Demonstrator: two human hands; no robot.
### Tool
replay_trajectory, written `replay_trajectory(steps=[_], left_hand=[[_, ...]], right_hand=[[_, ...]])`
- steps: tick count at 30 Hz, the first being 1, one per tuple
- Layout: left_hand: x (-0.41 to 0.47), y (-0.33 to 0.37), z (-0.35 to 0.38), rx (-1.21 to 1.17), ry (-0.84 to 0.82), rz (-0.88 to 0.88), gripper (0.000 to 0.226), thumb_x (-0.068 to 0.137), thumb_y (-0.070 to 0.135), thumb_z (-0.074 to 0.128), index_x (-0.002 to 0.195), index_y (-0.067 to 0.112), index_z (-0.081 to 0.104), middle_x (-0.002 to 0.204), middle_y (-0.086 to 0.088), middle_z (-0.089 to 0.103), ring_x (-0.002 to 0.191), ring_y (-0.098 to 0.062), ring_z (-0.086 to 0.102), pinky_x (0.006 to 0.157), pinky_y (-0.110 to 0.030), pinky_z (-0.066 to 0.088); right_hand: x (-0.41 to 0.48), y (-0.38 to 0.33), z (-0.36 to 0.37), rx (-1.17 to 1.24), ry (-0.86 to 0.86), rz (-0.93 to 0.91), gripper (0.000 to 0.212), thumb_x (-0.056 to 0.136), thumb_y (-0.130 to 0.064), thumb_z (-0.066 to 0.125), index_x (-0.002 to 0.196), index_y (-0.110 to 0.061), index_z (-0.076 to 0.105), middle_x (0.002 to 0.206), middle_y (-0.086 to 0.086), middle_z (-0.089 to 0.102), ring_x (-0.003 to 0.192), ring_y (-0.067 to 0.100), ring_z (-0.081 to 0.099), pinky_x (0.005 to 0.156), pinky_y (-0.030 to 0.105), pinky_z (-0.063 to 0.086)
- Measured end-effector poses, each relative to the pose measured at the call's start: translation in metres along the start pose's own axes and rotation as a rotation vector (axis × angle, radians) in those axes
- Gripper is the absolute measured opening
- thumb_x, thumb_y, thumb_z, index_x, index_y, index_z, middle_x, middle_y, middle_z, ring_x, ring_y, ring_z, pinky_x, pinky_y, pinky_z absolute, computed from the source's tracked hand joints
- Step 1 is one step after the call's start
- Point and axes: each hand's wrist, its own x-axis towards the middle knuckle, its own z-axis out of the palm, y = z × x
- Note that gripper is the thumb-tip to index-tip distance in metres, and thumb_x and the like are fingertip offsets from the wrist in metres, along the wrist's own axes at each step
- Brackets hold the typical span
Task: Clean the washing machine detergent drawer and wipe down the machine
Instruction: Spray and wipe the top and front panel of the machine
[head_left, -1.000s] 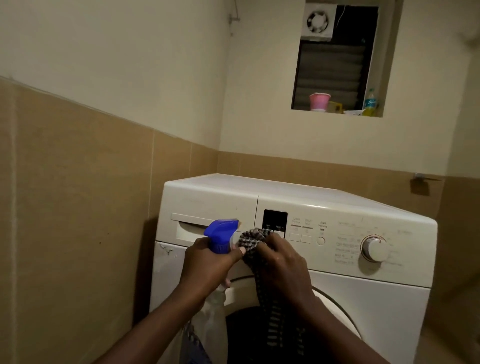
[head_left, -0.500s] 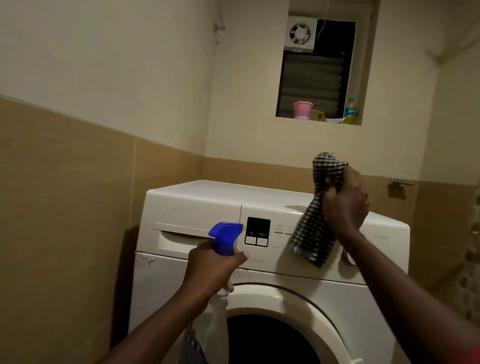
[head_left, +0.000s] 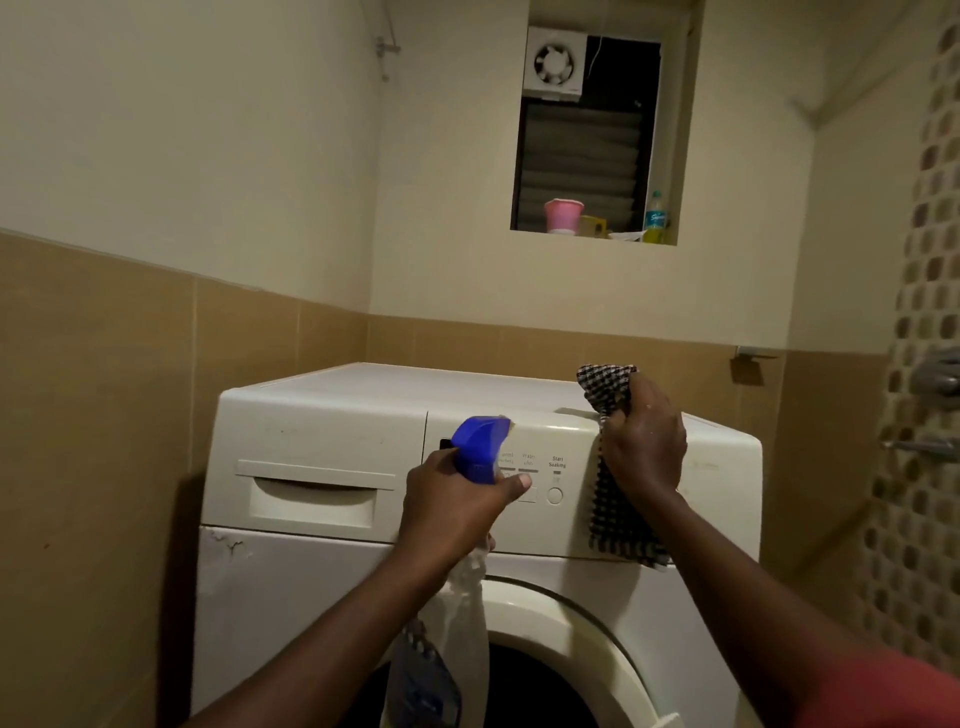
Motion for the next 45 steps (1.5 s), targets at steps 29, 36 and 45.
replay_trajectory(steps=[29, 36, 45], left_hand=[[-0.036, -0.056, -0.013, -0.014, 0.011, -0.23, 0.029, 0.077, 0.027, 0.082, 0.085, 0.02, 0.056, 0.078, 0.001, 0.06, 0.039, -0.004, 0.059, 0.043, -0.015, 0.048], [-0.036, -0.057, -0.02, -0.036, 0.068, -0.229, 0.036, 0.075, 0.027, 0.083, 0.097, 0.01, 0.059, 0.081, -0.012, 0.066, 0.059, -0.02, 0.065, 0.071, -0.038, 0.059], [-0.031, -0.065, -0.026, -0.062, 0.167, -0.251, 0.025, 0.075, 0.021, 0.083, 0.083, 0.017, 0.059, 0.072, -0.01, 0.069, 0.048, -0.027, 0.063, 0.062, -0.041, 0.058]], right_hand=[[-0.135, 0.027, 0.003, -0.043, -0.225, -0.63, 0.024, 0.074, -0.011, 0.067, 0.096, -0.012, 0.058, 0.104, 0.005, 0.057, 0.086, 0.023, 0.049, 0.069, 0.034, 0.047], [-0.059, -0.036, 0.016, 0.155, -0.15, -0.431, 0.041, 0.088, -0.017, 0.056, 0.128, -0.013, 0.044, 0.129, 0.009, 0.053, 0.117, 0.02, 0.047, 0.104, 0.035, 0.04], [-0.128, -0.031, 0.037, 0.045, -0.231, -0.734, 0.039, 0.087, -0.02, 0.06, 0.125, -0.013, 0.062, 0.142, 0.007, 0.052, 0.133, 0.024, 0.044, 0.11, 0.036, 0.037]])
